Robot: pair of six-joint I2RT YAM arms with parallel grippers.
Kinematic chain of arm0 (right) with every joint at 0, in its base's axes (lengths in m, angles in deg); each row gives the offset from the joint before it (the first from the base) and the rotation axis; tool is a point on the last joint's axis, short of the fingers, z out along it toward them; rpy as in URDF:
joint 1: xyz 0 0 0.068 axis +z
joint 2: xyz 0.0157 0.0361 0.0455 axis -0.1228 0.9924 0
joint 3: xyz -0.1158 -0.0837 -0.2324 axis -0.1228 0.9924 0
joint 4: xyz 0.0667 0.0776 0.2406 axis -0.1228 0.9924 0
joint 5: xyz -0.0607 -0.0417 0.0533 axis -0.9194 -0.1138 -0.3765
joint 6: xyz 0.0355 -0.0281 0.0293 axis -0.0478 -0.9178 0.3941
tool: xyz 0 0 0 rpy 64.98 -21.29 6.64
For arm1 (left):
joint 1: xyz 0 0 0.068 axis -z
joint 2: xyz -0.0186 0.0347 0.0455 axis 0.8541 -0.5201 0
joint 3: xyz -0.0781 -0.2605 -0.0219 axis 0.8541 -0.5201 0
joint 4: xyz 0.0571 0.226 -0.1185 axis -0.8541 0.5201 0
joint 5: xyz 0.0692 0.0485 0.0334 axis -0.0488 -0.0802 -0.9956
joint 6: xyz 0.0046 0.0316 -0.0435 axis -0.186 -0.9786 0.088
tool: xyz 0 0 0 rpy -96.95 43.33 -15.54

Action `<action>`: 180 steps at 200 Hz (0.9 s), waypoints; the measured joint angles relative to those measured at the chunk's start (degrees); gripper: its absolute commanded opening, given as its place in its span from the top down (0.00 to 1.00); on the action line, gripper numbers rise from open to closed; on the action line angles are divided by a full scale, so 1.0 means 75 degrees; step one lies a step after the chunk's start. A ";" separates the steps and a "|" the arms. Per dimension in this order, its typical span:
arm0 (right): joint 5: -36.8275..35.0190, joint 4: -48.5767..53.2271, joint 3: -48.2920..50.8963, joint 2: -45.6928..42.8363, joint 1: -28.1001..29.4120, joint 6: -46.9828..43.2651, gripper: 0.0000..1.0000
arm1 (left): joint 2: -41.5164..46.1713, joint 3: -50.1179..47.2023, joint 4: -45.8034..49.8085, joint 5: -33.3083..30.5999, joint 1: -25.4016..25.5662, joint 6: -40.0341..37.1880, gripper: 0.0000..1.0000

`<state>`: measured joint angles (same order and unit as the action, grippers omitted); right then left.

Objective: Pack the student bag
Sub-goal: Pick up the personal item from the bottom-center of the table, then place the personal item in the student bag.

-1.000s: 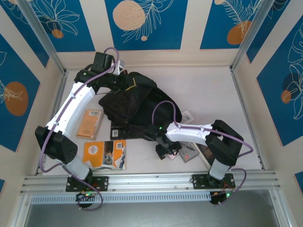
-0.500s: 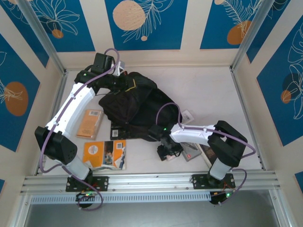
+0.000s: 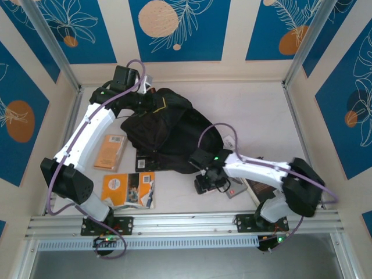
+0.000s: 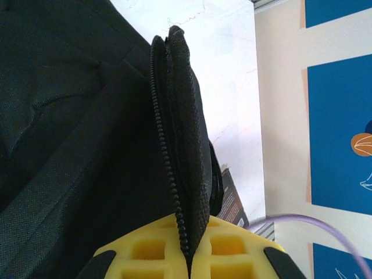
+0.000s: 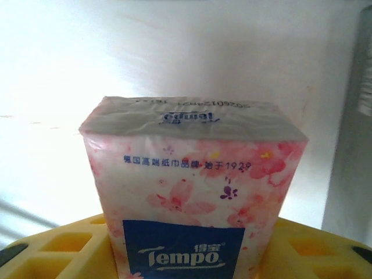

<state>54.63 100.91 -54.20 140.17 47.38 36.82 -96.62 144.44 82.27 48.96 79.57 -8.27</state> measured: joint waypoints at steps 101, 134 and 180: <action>0.2194 -0.2066 -0.1416 -0.1239 -0.3153 0.1253 0.56 | 0.0111 0.0017 -0.0003 0.0090 0.0000 0.0020 1.00; 0.2253 -0.2017 -0.2970 0.0950 -0.3279 0.1827 0.54 | 0.0131 0.0291 0.0006 0.0140 0.0000 0.0192 1.00; 0.1915 -0.1734 -0.5222 0.3322 -0.3107 0.2783 0.50 | 0.0125 0.1058 0.0009 0.0160 0.0000 0.0414 1.00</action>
<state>68.99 87.90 -93.37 165.09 24.08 57.69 -95.68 152.38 82.34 50.16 79.57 -5.17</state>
